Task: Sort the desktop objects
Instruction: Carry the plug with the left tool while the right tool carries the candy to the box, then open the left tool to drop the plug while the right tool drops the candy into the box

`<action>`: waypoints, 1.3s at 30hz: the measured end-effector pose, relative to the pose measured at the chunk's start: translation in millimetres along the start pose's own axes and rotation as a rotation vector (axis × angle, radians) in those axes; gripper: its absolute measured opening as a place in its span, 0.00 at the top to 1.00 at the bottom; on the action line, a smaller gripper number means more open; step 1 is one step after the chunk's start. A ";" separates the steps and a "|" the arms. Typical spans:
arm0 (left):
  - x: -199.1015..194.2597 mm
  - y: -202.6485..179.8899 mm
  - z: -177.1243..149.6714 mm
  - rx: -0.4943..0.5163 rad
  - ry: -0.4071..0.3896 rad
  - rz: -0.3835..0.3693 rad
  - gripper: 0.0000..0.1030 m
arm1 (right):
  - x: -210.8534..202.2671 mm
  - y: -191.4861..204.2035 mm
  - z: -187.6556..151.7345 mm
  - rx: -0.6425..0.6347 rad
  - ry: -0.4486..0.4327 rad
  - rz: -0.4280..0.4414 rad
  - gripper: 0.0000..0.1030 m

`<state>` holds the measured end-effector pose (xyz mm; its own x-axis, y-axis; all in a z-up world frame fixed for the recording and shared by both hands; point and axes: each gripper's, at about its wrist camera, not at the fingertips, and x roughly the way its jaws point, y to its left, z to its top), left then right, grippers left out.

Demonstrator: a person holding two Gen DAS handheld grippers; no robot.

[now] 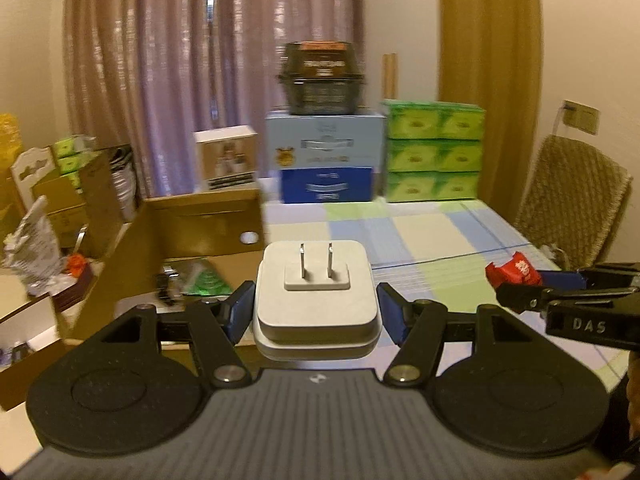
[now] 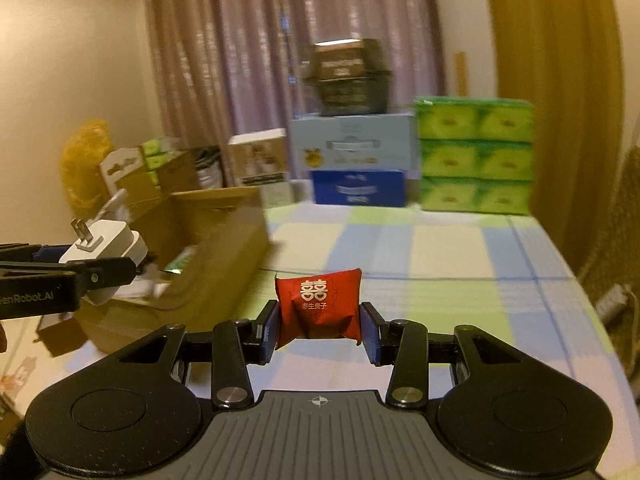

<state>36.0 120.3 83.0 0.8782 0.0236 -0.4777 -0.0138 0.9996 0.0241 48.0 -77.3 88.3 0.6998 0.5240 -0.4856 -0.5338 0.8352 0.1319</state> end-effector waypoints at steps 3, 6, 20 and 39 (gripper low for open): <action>-4.4 26.6 0.9 -0.032 0.006 0.028 0.42 | 11.5 18.5 10.0 -0.028 -0.004 0.045 0.62; -4.0 51.9 1.5 -0.053 0.020 0.055 0.42 | 23.9 37.7 20.1 -0.057 -0.006 0.088 0.62; 6.4 122.2 4.1 -0.064 0.067 0.114 0.42 | 64.8 98.9 44.4 -0.138 0.009 0.199 0.62; 42.2 160.0 23.0 -0.050 0.115 0.074 0.41 | 110.2 120.8 62.0 -0.184 0.056 0.219 0.62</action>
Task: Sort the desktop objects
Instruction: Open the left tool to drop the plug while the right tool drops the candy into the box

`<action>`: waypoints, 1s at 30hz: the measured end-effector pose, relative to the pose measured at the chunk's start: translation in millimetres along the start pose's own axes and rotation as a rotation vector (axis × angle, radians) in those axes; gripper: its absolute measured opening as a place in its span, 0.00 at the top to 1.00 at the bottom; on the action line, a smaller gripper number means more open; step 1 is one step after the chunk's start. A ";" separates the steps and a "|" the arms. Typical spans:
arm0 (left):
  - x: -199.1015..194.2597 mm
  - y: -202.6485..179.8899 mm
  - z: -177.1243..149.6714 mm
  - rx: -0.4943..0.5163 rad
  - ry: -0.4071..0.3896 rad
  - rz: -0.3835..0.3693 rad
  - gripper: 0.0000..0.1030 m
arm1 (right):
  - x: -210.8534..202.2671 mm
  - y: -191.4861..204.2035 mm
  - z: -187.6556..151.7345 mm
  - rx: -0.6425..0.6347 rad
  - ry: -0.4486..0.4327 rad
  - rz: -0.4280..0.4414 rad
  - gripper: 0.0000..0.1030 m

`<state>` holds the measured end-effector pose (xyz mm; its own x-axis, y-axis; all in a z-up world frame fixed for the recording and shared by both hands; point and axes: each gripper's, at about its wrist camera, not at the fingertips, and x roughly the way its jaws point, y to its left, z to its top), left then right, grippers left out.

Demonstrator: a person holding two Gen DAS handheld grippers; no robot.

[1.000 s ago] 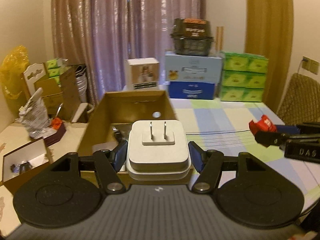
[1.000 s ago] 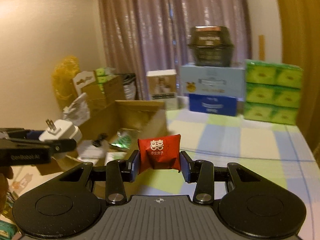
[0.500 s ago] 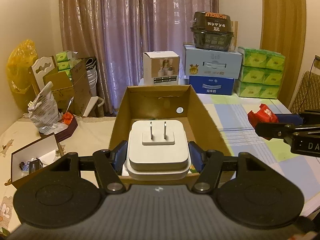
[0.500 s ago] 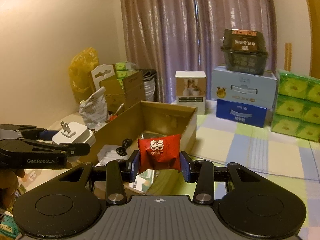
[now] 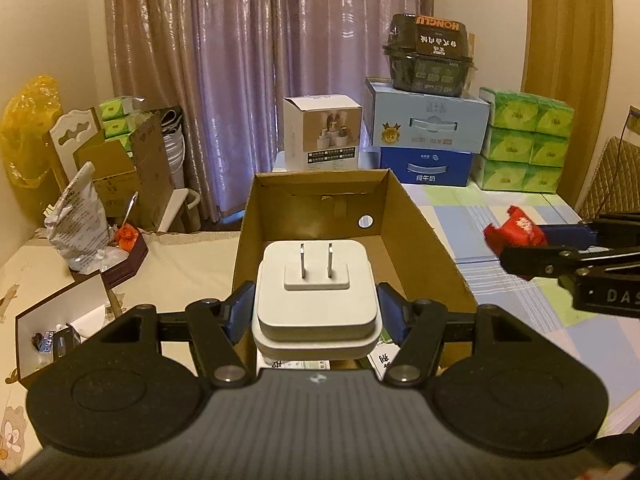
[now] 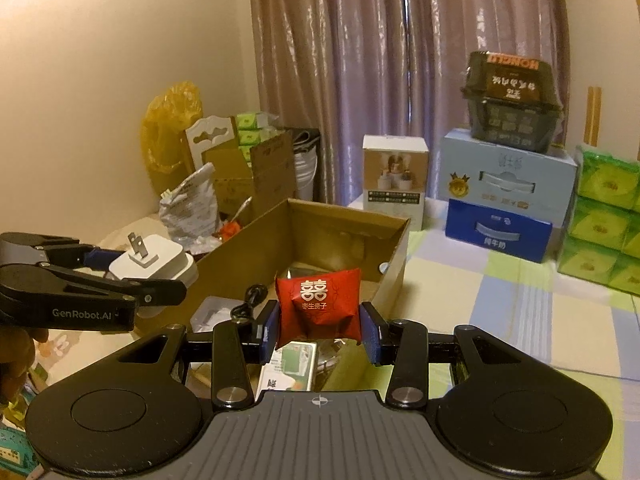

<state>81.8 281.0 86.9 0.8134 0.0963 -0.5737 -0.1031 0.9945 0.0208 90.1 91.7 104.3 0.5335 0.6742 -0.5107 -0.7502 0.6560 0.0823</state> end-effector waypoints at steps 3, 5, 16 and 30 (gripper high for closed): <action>7.4 1.6 1.4 -0.001 0.012 -0.013 0.41 | 10.7 0.6 0.2 0.001 0.016 0.007 0.62; 10.9 2.6 1.2 -0.004 0.017 -0.020 0.41 | 17.3 0.9 -0.4 0.001 0.025 0.010 0.62; 31.2 4.0 -4.1 -0.034 0.049 -0.049 0.41 | 35.7 -1.5 -9.2 0.017 0.061 0.019 0.62; 37.6 0.7 -2.4 -0.028 0.038 -0.052 0.34 | 38.8 -3.0 -5.5 0.017 0.058 0.014 0.62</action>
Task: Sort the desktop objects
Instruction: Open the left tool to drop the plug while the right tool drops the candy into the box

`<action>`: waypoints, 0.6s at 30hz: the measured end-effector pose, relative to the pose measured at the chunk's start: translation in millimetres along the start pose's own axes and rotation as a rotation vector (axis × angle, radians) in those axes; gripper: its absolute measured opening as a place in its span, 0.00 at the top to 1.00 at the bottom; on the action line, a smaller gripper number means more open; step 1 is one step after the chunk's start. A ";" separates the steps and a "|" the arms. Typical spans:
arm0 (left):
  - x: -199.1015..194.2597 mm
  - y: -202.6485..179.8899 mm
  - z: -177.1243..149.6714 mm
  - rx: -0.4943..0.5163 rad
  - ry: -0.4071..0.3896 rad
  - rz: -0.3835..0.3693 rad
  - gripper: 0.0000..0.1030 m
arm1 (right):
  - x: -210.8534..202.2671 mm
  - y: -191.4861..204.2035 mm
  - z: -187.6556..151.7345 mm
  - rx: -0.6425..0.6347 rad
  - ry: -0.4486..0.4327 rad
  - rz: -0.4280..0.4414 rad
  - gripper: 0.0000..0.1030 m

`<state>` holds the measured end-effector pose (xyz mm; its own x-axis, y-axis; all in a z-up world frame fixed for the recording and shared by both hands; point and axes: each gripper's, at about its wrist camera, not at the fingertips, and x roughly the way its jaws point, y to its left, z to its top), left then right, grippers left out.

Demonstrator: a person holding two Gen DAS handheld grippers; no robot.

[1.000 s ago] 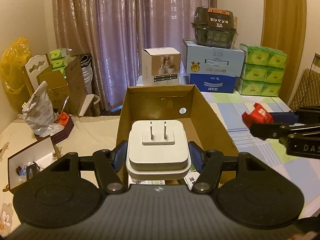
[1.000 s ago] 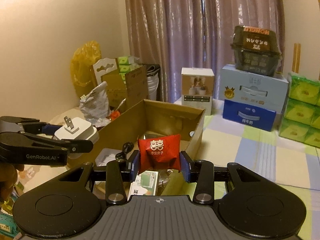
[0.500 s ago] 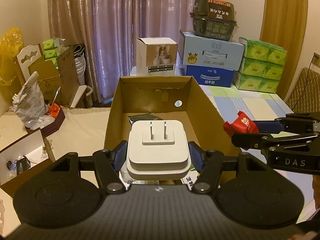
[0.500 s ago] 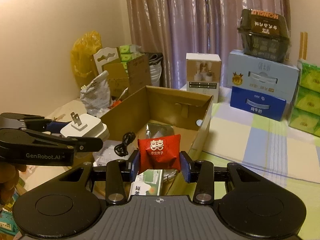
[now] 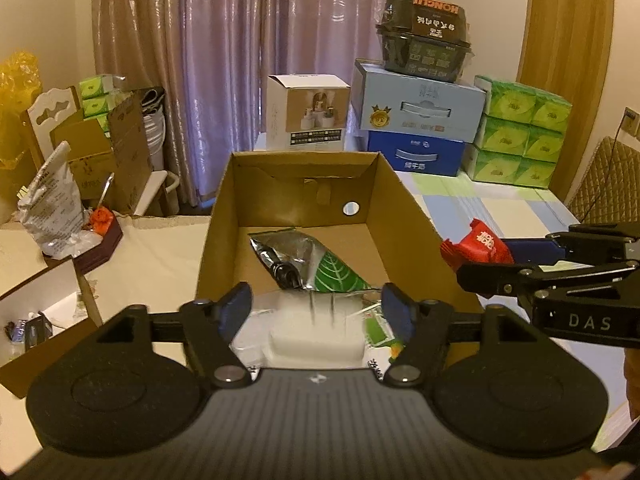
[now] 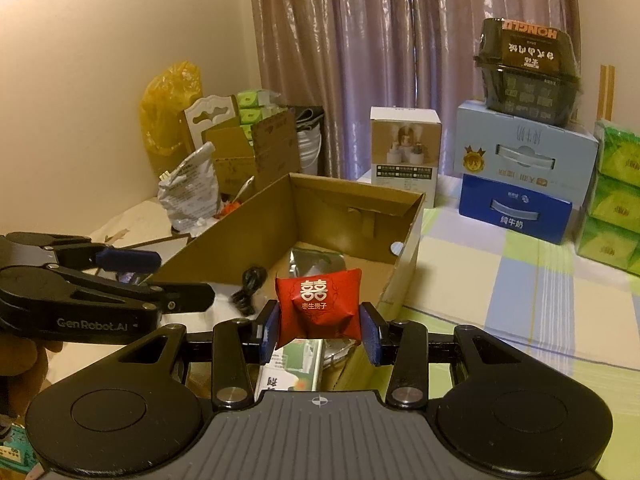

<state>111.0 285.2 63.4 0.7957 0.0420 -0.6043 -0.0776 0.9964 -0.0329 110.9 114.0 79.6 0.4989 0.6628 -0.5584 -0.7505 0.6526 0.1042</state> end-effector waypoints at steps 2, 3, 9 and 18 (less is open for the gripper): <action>-2.6 2.3 0.4 -0.006 -0.009 0.006 0.34 | 0.7 -0.3 -0.2 0.001 0.001 0.000 0.62; -4.4 4.3 0.1 -0.013 -0.014 0.009 0.34 | 0.8 -0.1 -0.3 0.002 0.002 0.001 0.62; -15.9 16.2 -3.4 -0.045 -0.032 0.046 0.32 | 4.4 0.4 1.8 0.027 0.007 0.023 0.62; -27.3 24.0 -9.1 -0.050 -0.041 0.077 0.28 | 10.2 -0.2 9.4 0.098 -0.014 0.085 0.39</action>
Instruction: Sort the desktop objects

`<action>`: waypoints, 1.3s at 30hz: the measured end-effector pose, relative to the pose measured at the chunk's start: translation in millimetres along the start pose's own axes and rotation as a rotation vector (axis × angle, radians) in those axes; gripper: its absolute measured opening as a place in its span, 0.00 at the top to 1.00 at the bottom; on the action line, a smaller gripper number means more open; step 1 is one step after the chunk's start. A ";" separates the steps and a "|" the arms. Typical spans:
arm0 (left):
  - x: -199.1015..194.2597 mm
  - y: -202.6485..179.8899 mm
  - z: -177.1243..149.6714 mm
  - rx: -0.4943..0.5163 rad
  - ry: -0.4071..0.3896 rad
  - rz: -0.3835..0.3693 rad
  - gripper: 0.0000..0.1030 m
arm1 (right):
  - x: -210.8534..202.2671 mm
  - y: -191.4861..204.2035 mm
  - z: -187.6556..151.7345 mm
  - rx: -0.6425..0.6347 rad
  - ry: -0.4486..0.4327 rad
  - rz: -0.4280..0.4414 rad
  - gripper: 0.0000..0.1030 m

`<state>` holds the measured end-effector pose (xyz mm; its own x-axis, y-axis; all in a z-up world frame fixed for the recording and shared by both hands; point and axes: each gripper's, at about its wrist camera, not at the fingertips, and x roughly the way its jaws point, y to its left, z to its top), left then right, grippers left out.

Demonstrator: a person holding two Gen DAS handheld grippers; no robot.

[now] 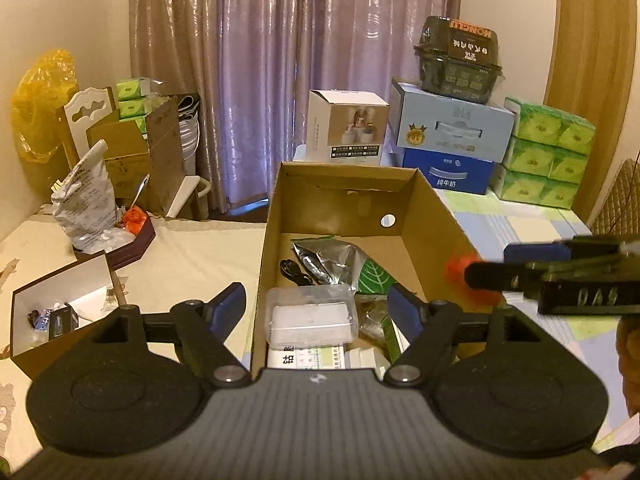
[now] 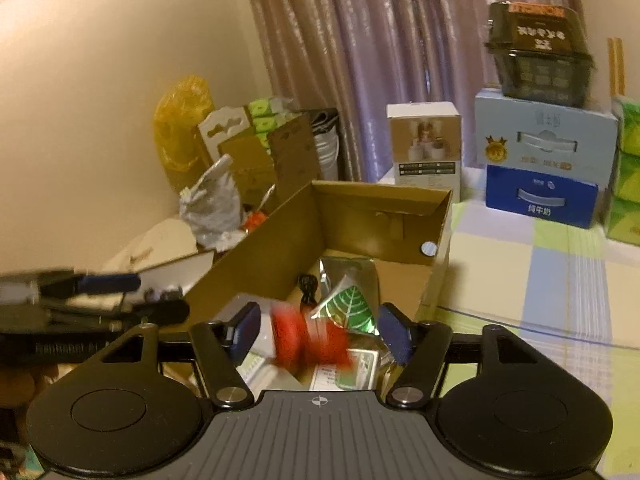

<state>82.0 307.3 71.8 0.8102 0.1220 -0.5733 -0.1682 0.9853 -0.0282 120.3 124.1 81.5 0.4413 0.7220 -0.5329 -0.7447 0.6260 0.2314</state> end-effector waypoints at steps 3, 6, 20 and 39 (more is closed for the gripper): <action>-1.6 0.7 -2.7 0.003 0.004 0.005 0.28 | -3.4 -4.9 1.4 0.018 -0.006 -0.009 0.39; -3.0 -0.5 -5.2 0.006 0.008 0.007 0.28 | -8.3 -9.5 0.0 0.032 -0.009 -0.020 0.39; -30.8 -25.5 -12.6 0.049 -0.008 -0.011 0.06 | -47.6 -7.4 -12.9 0.076 -0.006 -0.042 0.05; -100.5 -57.1 -37.1 -0.027 0.003 0.005 0.01 | -123.0 8.6 -53.2 0.132 0.011 -0.146 0.02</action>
<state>-10.6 234.3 100.7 0.8078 0.1267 -0.5756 -0.1878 0.9811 -0.0475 33.0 25.0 105.8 0.5337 0.6182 -0.5771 -0.6009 0.7574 0.2556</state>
